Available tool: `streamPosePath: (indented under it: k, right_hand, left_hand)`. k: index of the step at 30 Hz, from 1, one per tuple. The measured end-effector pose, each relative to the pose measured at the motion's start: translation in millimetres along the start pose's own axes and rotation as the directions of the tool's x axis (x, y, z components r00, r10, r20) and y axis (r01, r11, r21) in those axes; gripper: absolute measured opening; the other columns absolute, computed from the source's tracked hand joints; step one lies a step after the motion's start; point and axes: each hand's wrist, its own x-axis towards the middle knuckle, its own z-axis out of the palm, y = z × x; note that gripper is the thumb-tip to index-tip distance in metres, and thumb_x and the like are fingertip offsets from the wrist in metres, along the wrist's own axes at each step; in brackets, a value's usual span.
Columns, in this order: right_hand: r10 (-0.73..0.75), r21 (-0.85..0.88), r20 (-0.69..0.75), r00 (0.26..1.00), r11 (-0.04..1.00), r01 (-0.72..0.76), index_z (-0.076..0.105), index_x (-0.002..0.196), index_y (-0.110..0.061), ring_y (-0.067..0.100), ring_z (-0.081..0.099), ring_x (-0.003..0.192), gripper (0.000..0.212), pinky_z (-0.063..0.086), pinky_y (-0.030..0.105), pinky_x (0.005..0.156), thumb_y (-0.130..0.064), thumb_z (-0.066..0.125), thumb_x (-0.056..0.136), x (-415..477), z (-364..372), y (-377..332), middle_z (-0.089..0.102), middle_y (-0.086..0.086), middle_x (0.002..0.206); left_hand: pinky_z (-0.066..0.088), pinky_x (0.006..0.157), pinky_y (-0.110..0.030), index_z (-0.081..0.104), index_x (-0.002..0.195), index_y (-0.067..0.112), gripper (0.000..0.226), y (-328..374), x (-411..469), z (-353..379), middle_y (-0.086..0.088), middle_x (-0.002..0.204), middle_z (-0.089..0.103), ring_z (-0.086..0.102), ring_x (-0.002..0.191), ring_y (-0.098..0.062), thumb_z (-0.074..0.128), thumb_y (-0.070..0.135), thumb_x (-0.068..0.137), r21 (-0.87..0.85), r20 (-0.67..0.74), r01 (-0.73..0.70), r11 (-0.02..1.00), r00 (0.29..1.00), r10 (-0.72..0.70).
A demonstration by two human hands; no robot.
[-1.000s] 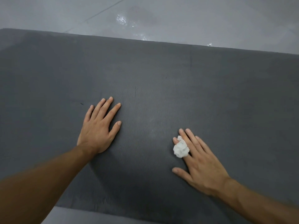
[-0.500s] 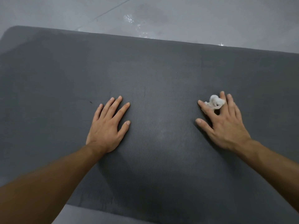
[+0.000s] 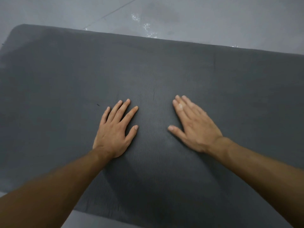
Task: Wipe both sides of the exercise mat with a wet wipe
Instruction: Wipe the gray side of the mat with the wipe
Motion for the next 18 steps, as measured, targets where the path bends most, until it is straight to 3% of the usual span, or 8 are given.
streamPosePath:
  k: [3, 5, 9, 16, 18]
  right_hand:
    - [-0.206, -0.033, 0.063, 0.977, 0.977, 0.208, 0.012, 0.167, -0.015, 0.018, -0.006, 0.161, 0.086, 0.005, 0.039, 0.131, -0.073, 0.017, 0.104, -19, 10, -29, 0.006, 0.004, 0.175]
    - [-0.237, -0.059, 0.059, 0.97, 0.969, 0.24, 0.014, 0.167, -0.023, 0.02, -0.005, 0.161, 0.079, 0.006, 0.042, 0.13, -0.072, 0.016, 0.105, -22, 15, -29, 0.004, 0.002, 0.175]
    - [0.02, -0.059, -0.025, 0.999, 0.998, -0.021, 0.019, 0.166, -0.034, 0.026, 0.005, 0.161, 0.076, 0.007, 0.044, 0.129, -0.073, 0.009, 0.102, -1, 6, 6, 0.01, 0.004, 0.175]
    - [0.33, -0.004, -0.073, 0.941, 0.944, -0.331, 0.012, 0.167, -0.016, 0.023, 0.002, 0.161, 0.091, 0.006, 0.042, 0.13, -0.075, 0.004, 0.098, 31, -11, 55, 0.008, 0.008, 0.174]
    - [0.329, 0.018, -0.046, 0.943, 0.944, -0.329, 0.012, 0.166, -0.011, 0.026, 0.004, 0.161, 0.095, 0.007, 0.042, 0.13, -0.075, 0.004, 0.097, 42, -16, 52, 0.007, 0.012, 0.174]
  left_hand:
    - [0.011, 0.128, -0.05, 0.023, 0.164, 0.033, 0.064, 1, 0, -1, 0.005, 0.173, 0.011, 0.003, 0.16, -0.015, 0.029, 0.056, 0.104, 0.0, 0.0, 0.001, 1.0, 1.0, -0.001]
    - [0.011, 0.128, -0.05, 0.023, 0.164, 0.033, 0.064, 1, 0, -2, 0.005, 0.173, 0.011, 0.003, 0.16, -0.015, 0.03, 0.056, 0.104, -0.004, 0.0, 0.0, 1.0, 1.0, 0.0]
    - [0.01, 0.129, -0.049, 0.024, 0.164, 0.033, 0.063, 1, 0, -2, 0.005, 0.173, 0.011, 0.003, 0.16, -0.014, 0.03, 0.055, 0.104, -0.004, 0.007, 0.004, 1.0, 1.0, -0.004]
    - [0.01, 0.128, -0.05, 0.023, 0.164, 0.033, 0.063, 0, 0, -3, 0.005, 0.173, 0.011, 0.002, 0.16, -0.014, 0.03, 0.055, 0.105, -0.01, 0.012, 0.004, 1.0, 1.0, -0.004]
    - [0.011, 0.128, -0.05, 0.023, 0.164, 0.033, 0.063, 0, 0, -3, 0.005, 0.173, 0.011, 0.002, 0.16, -0.014, 0.03, 0.055, 0.105, -0.012, 0.019, 0.003, 1.0, 1.0, -0.003]
